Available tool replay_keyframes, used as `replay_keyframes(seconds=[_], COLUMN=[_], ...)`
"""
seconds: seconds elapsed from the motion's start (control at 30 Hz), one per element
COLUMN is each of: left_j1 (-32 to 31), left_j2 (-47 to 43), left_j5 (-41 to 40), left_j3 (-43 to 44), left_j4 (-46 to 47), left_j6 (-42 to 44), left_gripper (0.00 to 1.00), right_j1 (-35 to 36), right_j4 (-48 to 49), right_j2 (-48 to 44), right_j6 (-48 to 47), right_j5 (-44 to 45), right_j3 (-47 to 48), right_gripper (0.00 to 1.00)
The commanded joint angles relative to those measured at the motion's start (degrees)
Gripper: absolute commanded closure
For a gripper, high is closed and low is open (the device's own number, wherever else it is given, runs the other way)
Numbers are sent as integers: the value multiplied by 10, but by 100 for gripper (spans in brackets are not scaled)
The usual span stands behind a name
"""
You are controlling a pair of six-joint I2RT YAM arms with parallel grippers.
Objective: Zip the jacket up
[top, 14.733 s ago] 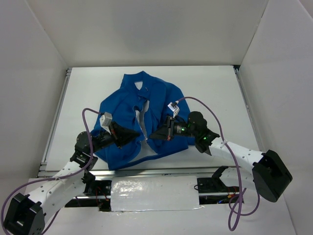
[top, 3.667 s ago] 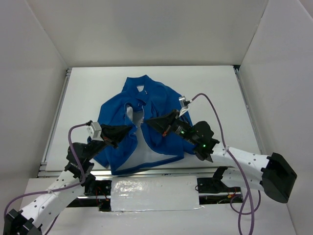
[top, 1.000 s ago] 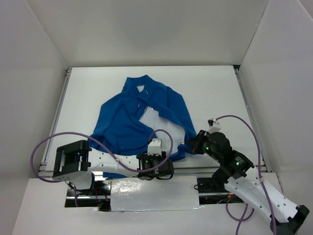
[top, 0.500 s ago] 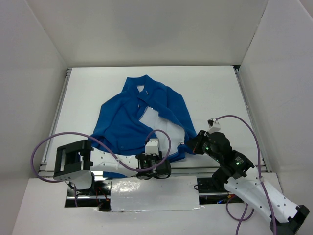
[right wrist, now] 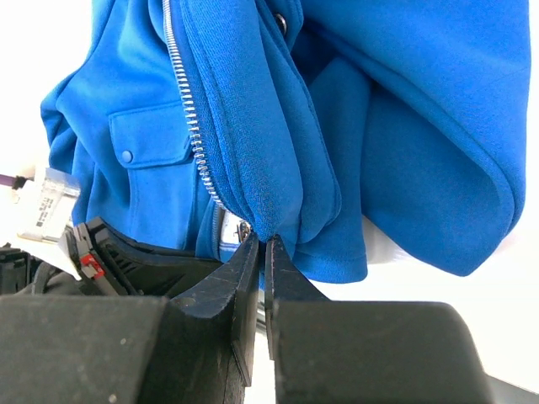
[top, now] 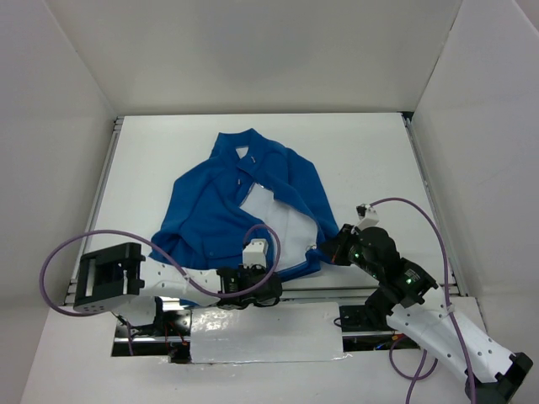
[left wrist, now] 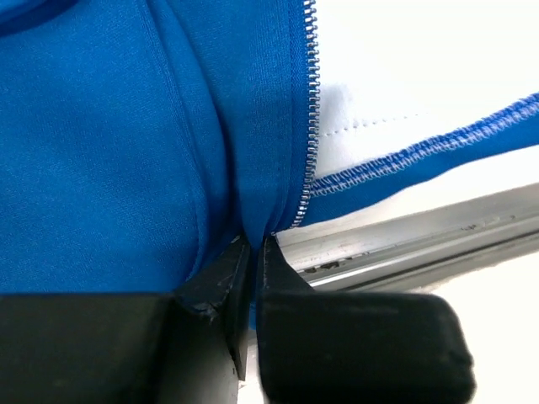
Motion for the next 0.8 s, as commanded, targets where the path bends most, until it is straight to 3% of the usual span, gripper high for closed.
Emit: replay_keyframes(seconds=[0.0, 0.07, 0.2, 0.3, 0.43, 0.47, 0.6, 0.77], left_j1=[2, 2, 3, 5, 11, 13, 17, 24], left_j2=[-31, -60, -170, -271, -373, -385, -400, -375], left_j5=[9, 4, -31, -70, -93, -94, -55, 3], left_j3=[-15, -23, -72, -127, -214, -230, -294, -285], left_j4=[48, 63, 105, 184, 363, 451, 659, 733], left_j6=[32, 54, 103, 155, 282, 305, 450, 528], left_gripper=[94, 100, 100, 100, 100, 100, 100, 100], right_j1=[-3, -3, -1, 0, 23, 32, 92, 132], right_j4=[18, 31, 78, 121, 184, 215, 285, 392], right_j2=[9, 17, 46, 59, 55, 50, 69, 112], right_j6=[-16, -33, -53, -34, 9, 19, 66, 91], right_j5=[-15, -53, -141, -172, -179, -177, -152, -151], right_j3=[10, 8, -11, -24, -38, -42, -56, -72], right_gripper=[100, 100, 100, 100, 100, 100, 100, 100])
